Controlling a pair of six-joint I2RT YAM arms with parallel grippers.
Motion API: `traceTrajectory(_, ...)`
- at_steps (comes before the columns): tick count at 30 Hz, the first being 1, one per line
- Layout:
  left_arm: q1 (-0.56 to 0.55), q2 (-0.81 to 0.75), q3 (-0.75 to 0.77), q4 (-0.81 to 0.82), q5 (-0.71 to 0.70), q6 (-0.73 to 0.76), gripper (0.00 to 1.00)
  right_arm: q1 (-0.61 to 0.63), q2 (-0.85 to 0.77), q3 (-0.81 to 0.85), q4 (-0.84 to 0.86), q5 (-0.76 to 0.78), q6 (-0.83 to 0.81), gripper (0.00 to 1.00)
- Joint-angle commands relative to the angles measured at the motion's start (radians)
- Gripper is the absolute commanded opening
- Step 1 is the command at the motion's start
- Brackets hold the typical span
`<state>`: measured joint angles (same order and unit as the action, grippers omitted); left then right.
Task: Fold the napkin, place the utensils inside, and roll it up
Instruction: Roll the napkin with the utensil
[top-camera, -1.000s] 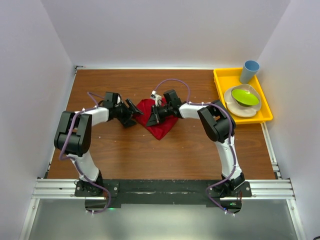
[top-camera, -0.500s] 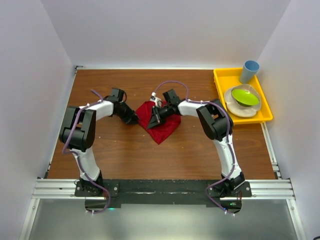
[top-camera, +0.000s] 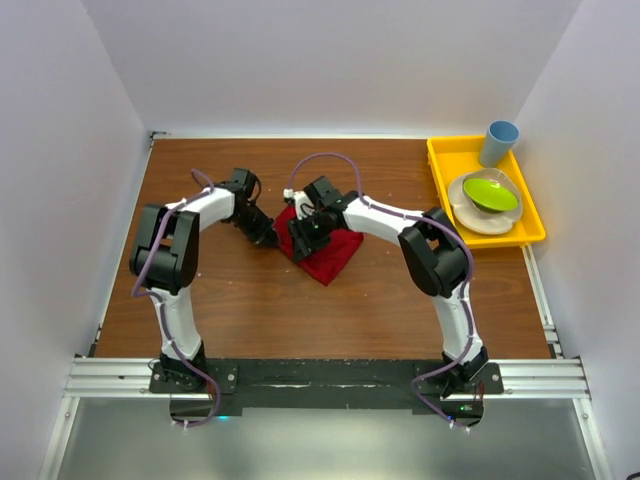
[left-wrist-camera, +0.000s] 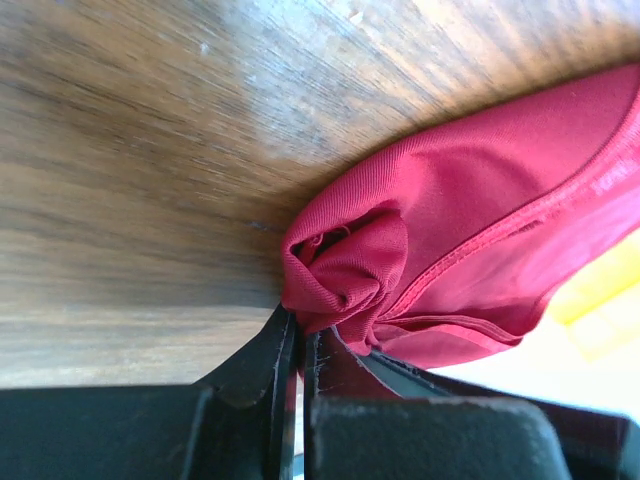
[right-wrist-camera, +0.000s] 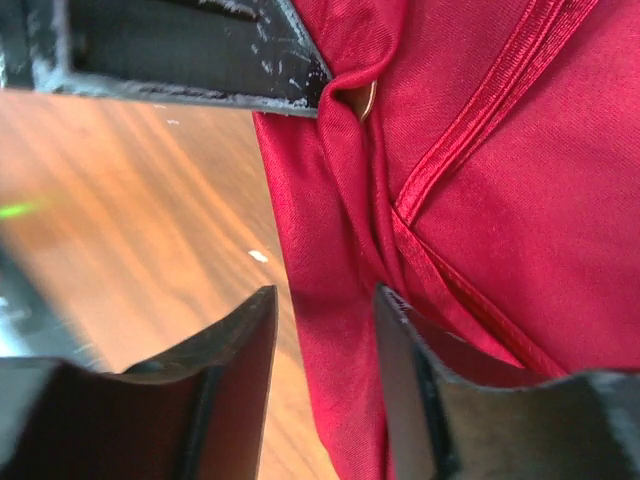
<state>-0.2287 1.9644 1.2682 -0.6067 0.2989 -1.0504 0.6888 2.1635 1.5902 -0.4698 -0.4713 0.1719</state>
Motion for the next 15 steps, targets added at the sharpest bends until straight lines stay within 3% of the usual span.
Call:
traceTrajectory(1,-0.012,0.056,0.034,-0.237,-0.119,0.047,0.0,0.093,-0.095,-0.059,-0.061,0.374,-0.123,0.53)
traceTrajectory(7,-0.012,0.048,0.023,-0.26,-0.104,0.027,0.0,0.179,-0.182,-0.124,0.048,0.575,-0.166,0.56)
traceTrajectory(15,-0.012,0.042,0.026,-0.28,-0.08,0.007,0.0,0.232,-0.162,-0.098,0.102,0.588,-0.224,0.58)
